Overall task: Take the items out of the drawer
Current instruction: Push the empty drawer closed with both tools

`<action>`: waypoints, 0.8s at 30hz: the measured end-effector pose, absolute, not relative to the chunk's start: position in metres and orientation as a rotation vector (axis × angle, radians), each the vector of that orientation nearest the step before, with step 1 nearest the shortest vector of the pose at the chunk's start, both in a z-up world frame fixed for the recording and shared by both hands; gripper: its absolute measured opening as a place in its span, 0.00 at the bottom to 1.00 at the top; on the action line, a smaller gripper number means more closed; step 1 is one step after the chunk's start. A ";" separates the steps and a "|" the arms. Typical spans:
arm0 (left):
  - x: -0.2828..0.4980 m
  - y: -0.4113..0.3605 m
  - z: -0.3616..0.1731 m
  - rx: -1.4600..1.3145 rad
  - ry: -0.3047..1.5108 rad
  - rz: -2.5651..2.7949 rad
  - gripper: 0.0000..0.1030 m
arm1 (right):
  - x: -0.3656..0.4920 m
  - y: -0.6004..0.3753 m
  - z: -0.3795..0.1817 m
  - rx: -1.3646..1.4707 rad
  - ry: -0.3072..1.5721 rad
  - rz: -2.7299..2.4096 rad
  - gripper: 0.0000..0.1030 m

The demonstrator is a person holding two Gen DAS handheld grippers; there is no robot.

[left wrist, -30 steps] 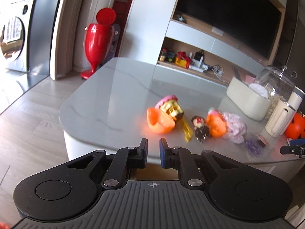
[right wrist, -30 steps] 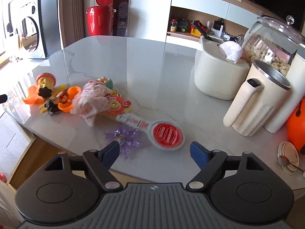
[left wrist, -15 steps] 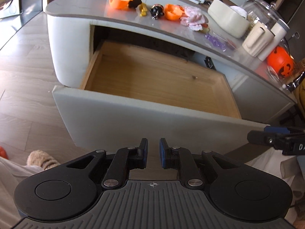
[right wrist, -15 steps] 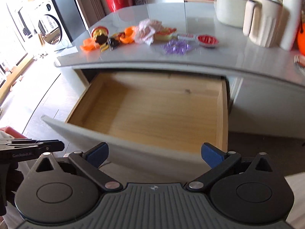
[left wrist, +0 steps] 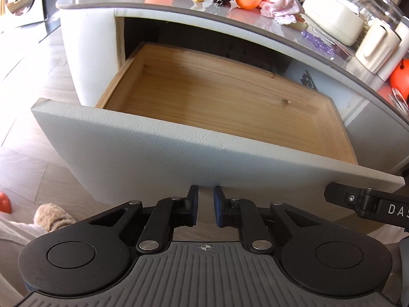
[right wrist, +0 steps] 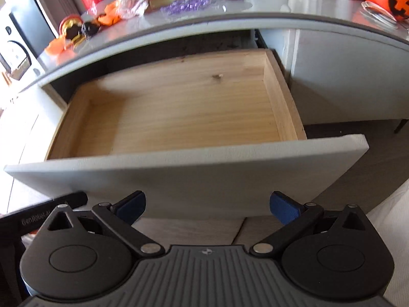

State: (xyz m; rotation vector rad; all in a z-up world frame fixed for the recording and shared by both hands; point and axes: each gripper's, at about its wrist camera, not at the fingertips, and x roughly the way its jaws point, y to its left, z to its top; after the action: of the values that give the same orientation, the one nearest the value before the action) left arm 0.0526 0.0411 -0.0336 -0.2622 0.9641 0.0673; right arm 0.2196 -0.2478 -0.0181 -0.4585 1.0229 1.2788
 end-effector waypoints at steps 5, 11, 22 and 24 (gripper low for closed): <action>0.084 0.046 -0.036 -0.272 0.923 0.067 0.14 | 0.220 -0.230 -0.019 -0.451 0.937 1.286 1.00; 0.127 0.048 -0.047 -0.272 0.810 0.073 0.14 | 0.230 -0.184 -0.027 -0.369 0.834 1.298 1.00; 0.177 0.049 -0.063 -0.207 0.656 0.050 0.17 | 0.232 -0.116 -0.041 -0.339 0.597 1.282 1.00; 0.175 0.048 -0.065 -0.194 0.640 0.042 0.17 | 0.232 -0.116 -0.042 -0.327 0.585 1.283 1.00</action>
State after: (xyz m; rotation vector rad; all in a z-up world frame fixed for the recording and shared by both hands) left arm 0.1751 0.0477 -0.0653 -0.1941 0.6397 0.0423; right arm 0.2315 -0.1164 -0.0424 -0.3269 0.5846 1.2835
